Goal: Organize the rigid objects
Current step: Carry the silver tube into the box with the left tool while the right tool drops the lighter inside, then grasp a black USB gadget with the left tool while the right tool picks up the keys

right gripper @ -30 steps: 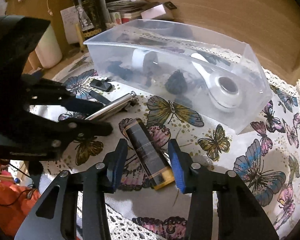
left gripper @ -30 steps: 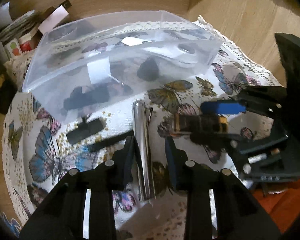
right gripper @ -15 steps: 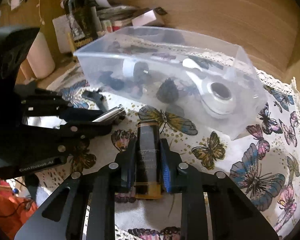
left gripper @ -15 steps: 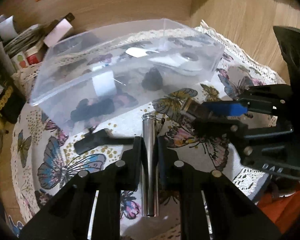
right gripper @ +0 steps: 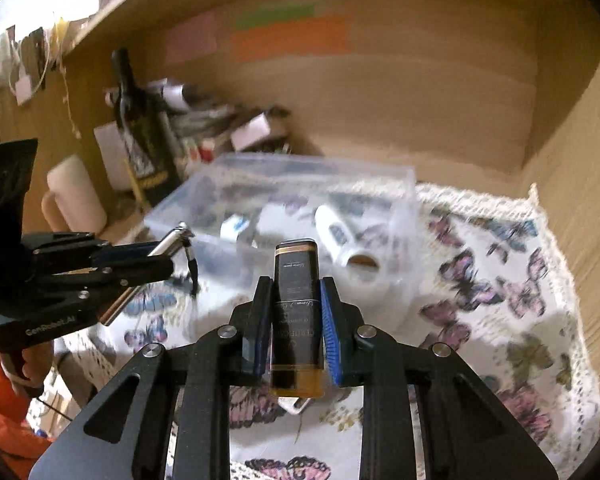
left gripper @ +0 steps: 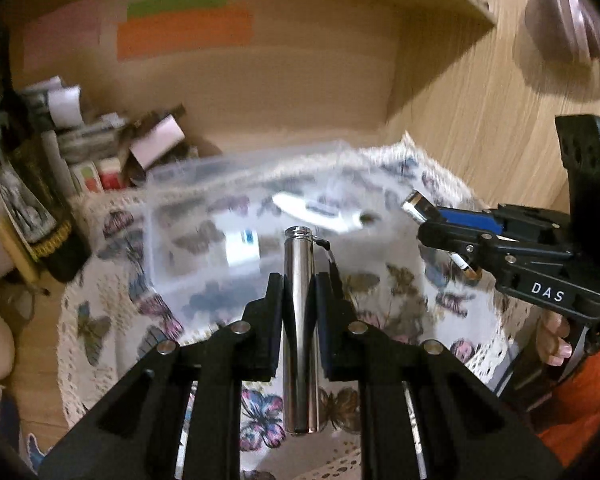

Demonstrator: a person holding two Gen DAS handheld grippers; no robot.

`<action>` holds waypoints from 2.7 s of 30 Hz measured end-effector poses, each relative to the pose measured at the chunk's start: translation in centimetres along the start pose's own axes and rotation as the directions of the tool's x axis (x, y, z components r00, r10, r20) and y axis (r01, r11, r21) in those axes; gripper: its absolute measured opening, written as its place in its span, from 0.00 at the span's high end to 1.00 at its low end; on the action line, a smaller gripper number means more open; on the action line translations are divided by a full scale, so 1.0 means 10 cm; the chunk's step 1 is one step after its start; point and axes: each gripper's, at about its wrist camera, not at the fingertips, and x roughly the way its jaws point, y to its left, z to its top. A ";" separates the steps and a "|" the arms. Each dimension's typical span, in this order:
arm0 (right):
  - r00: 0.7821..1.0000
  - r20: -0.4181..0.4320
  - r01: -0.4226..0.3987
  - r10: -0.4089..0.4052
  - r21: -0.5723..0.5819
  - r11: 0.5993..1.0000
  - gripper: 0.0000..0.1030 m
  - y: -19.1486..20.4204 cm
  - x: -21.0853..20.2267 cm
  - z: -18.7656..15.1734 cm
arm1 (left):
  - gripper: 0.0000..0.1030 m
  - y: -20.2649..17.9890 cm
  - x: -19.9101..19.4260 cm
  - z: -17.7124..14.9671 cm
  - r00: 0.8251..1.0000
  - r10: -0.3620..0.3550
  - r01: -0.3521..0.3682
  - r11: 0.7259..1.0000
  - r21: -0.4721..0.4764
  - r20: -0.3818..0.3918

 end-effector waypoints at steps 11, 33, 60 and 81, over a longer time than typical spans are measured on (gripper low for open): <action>0.993 0.117 0.032 -0.034 0.016 0.999 0.80 -0.07 -0.11 0.36 | 0.86 0.23 -0.32 0.34 0.990 0.053 -0.047 0.997 -0.053 0.131; 1.000 -0.019 0.012 -0.012 -0.004 1.000 0.80 0.04 0.77 0.54 | 0.86 0.64 0.50 0.52 0.996 0.088 -0.086 0.990 -0.110 0.012; 0.987 -0.161 -0.005 0.003 -0.011 1.000 0.65 0.03 1.17 0.41 | 0.74 0.61 0.76 0.49 0.997 0.020 -0.029 0.993 -0.115 -0.072; 0.997 0.060 0.047 -0.047 0.011 0.999 0.19 -0.03 0.15 0.45 | 0.07 0.54 -0.08 0.44 0.994 0.091 -0.085 0.992 -0.098 0.062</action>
